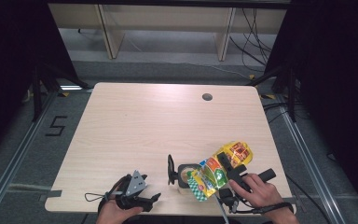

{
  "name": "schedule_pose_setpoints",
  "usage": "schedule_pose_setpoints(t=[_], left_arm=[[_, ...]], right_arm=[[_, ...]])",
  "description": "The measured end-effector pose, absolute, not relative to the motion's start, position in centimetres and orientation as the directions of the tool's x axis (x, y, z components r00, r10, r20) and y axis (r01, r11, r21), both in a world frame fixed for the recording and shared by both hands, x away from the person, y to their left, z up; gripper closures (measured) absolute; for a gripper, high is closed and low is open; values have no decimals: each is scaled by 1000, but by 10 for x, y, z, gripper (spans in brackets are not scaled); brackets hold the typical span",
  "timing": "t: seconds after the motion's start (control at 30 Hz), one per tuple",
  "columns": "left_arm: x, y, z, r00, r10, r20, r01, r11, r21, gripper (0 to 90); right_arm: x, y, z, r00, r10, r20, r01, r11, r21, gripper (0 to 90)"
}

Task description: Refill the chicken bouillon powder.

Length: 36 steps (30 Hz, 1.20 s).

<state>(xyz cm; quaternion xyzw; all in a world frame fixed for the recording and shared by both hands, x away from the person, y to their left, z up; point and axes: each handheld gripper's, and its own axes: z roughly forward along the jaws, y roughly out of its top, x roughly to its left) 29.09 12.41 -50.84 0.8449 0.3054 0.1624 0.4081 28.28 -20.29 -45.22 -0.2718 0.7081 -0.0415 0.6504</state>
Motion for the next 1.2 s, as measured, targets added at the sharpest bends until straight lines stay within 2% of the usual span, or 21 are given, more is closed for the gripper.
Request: schedule_pose_setpoints(t=[0.47,0.6,0.63,0.7,0.77,0.8,0.83,0.93,1.2], left_arm=[[292,126,-506,773,632,62,361,-518,776,205],[292,125,-507,769,637,53,364,-505,783,205],[290,124,-509,758,652,30,383,-482,788,205],[292,126,-507,771,633,66,354,-513,782,205],[291,125,-508,765,643,38,372,-490,788,205],[291,126,-507,770,636,53,370,-512,775,205],[291,126,-507,768,638,52,371,-510,776,205],[291,125,-507,765,643,29,383,-490,783,205],[291,126,-507,765,643,46,377,-504,777,205]], right_arm=[[284,-204,-452,-20,-430,-902,-335,853,-399,436],[284,-205,-452,-23,-431,-902,-335,854,-399,437],[283,-206,-454,-50,-417,-907,-322,867,-381,437],[284,-205,-452,-20,-431,-902,-335,853,-400,437],[283,-206,-454,-47,-418,-907,-325,865,-382,437],[283,-206,-454,-48,-415,-908,-323,867,-379,437],[284,-205,-452,-21,-430,-902,-336,853,-399,437],[283,-204,-452,-19,-430,-902,-336,853,-400,437],[283,-204,-452,-17,-433,-901,-338,851,-402,437]])
